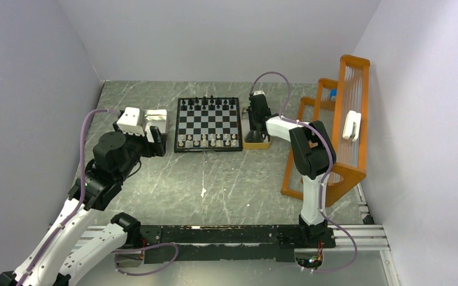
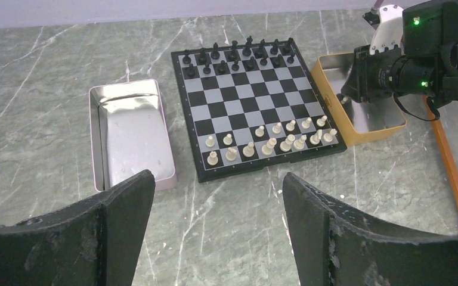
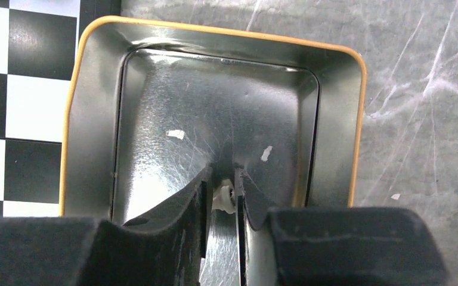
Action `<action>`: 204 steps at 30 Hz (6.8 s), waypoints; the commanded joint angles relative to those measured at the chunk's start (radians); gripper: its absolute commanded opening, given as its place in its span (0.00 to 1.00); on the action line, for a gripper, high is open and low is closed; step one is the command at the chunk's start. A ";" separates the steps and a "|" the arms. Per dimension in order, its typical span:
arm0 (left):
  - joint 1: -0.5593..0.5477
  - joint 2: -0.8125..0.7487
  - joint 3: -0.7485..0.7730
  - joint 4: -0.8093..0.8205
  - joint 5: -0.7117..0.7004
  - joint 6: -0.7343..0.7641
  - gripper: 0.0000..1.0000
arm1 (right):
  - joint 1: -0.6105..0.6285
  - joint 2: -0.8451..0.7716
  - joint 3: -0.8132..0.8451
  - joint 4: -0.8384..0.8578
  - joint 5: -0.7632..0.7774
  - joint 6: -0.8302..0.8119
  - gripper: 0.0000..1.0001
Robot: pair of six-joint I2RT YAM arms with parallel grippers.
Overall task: Set up the chess pieces on the board
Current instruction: Pick up the chess piece from the storage box, then place the chess piece on the chessboard.
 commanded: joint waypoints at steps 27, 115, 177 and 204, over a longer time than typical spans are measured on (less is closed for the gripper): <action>0.013 0.009 -0.003 0.007 -0.007 0.014 0.82 | -0.035 -0.102 -0.091 0.016 -0.046 0.078 0.09; -0.106 1.415 0.536 1.018 0.652 -0.458 0.20 | -0.104 -0.308 0.010 -0.055 -0.491 0.410 0.08; -0.020 1.339 0.749 -0.211 0.128 0.021 0.07 | -0.105 -0.686 -0.259 -0.050 -0.529 0.277 1.00; -0.014 1.409 0.814 -0.338 0.110 0.045 0.07 | -0.105 -0.655 -0.254 -0.054 -0.532 0.265 1.00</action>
